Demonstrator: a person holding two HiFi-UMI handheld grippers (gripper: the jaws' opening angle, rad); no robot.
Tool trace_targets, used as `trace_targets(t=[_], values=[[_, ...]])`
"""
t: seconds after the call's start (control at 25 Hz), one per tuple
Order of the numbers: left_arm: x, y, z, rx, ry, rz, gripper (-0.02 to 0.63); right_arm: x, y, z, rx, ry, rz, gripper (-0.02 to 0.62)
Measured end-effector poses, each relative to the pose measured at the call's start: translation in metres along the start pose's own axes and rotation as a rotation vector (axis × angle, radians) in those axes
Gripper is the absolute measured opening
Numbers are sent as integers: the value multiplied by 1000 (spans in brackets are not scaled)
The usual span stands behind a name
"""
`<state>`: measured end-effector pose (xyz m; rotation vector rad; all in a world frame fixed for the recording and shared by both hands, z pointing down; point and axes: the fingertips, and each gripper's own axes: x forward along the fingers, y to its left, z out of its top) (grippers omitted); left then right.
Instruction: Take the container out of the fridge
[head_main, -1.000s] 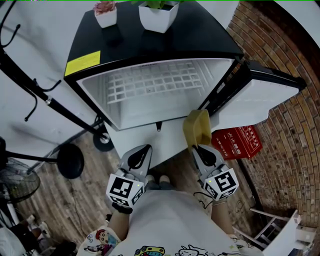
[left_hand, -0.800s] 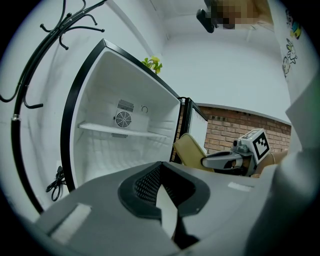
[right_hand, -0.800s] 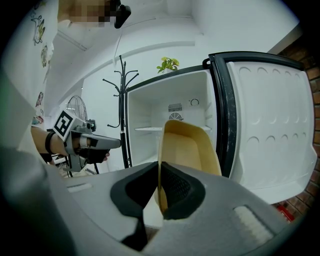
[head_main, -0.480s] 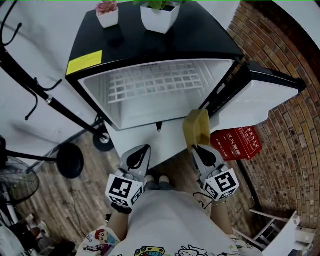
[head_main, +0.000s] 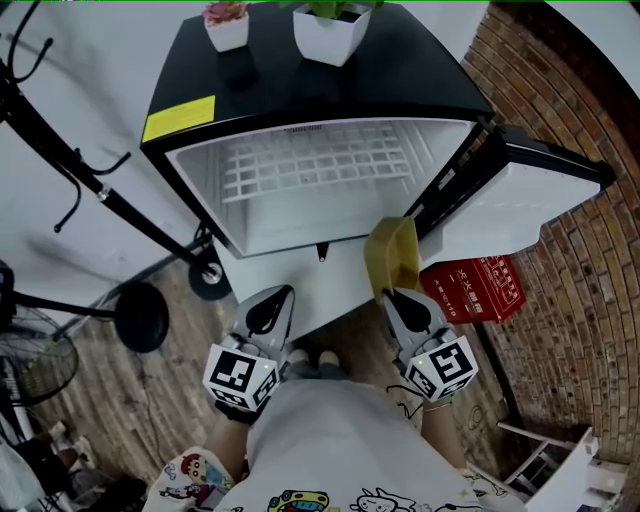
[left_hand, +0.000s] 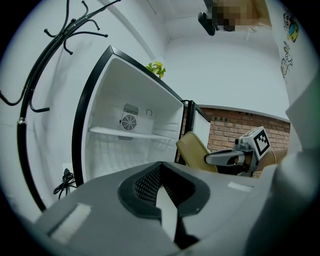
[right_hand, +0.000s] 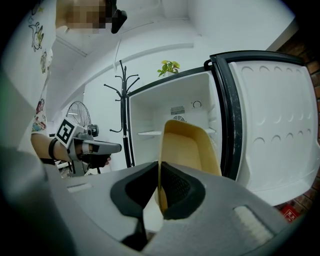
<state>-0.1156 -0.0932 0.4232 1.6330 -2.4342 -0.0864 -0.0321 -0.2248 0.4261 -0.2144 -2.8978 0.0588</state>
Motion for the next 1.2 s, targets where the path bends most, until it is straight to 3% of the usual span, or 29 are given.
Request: trace_targets(t=[0.68,1.2], values=[[-2,-12,4,27,12,-48,11,-4,2,1,2,-6,13,18],[6,-3,4,72,28,-57,11,-17,-13,7,-3,-15,-33,18]])
